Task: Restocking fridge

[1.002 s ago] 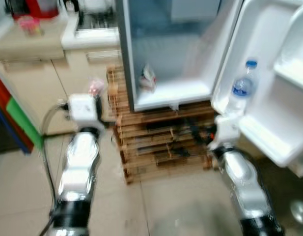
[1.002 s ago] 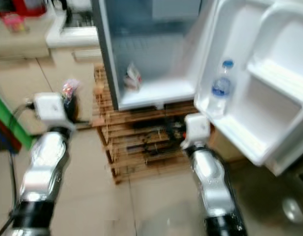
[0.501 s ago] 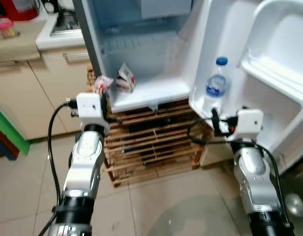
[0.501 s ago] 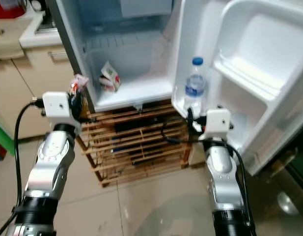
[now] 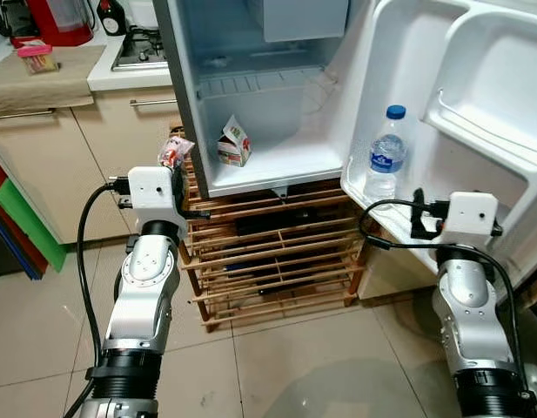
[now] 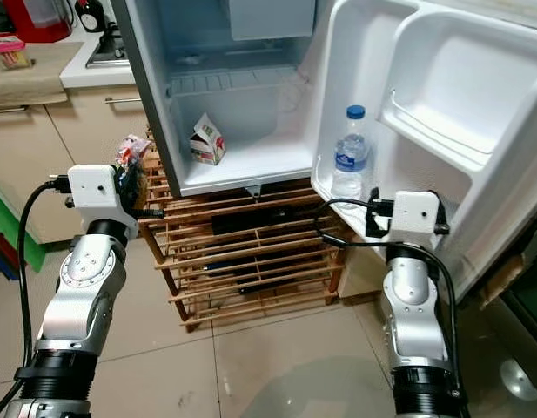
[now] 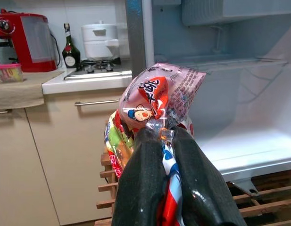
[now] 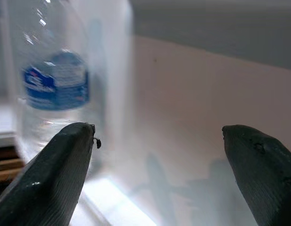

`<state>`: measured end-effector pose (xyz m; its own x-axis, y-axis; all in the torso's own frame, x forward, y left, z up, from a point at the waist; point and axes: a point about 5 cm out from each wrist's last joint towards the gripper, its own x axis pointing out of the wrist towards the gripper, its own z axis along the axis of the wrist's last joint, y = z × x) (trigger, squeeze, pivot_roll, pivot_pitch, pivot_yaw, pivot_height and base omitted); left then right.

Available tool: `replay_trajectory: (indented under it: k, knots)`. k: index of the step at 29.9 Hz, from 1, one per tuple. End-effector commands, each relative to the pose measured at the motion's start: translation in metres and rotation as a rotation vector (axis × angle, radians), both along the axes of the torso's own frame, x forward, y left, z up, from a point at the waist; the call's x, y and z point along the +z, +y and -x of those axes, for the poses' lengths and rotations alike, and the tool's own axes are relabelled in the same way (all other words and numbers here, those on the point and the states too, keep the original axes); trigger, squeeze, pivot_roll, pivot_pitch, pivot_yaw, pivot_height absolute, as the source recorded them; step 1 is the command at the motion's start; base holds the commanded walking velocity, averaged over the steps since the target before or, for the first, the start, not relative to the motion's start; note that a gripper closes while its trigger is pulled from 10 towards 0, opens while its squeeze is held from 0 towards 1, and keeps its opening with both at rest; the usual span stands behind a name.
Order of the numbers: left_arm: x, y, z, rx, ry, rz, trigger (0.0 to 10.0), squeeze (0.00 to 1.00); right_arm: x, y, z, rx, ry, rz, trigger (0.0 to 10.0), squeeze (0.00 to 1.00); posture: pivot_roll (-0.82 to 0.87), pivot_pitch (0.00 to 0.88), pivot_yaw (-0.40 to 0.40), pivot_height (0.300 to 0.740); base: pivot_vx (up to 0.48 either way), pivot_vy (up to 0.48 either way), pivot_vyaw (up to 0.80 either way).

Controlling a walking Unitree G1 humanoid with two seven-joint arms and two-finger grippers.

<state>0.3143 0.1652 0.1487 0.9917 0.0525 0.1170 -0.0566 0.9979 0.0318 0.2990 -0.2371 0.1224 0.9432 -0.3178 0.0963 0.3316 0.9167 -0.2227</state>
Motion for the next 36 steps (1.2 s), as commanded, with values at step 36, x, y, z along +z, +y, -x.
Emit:
replay_trajectory:
  k: [36]
  knots:
    - [0.008, -0.032, -0.005, -0.266, -0.018, -0.027, 10.0, 0.0, -0.001, 0.078, 0.015, 0.452, -0.025, -0.177, 10.0, 0.22, -0.09, 0.0, 0.089, 0.74, 0.0, 0.0, -0.04]
